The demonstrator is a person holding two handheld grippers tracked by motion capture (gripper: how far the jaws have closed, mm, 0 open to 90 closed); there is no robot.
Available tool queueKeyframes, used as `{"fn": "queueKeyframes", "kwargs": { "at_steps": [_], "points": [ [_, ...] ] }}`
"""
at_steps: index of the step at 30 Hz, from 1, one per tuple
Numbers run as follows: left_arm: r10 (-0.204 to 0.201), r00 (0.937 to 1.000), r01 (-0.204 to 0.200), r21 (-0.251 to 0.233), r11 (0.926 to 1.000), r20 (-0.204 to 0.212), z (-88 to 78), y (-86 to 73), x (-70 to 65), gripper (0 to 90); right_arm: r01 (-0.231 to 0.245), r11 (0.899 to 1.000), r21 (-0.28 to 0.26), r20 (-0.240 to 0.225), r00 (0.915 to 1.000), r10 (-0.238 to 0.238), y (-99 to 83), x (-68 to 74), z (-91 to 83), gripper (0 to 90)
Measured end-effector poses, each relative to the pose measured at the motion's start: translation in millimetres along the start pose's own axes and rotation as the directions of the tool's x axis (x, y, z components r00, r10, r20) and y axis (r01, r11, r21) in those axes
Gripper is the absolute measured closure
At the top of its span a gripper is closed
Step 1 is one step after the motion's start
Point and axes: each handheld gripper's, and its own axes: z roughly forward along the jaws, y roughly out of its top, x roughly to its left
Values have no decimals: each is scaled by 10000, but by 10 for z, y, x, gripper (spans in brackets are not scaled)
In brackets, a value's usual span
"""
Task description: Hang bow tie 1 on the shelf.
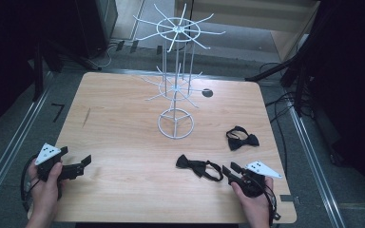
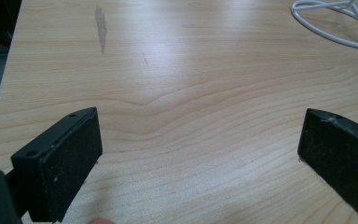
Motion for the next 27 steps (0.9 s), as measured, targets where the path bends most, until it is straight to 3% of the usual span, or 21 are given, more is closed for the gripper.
{"fn": "queueKeyframes", "kwargs": {
  "at_steps": [14,27],
  "points": [
    [15,10000,-15,35,10000,19,0,2,1,1,492,9923,1139,-59,9988,-488,-58,46,137,714],
    [20,10000,-20,65,10000,78,8,4,-4,2,1059,9831,1494,149,9939,-1094,-65,112,174,891]
  ]
}}
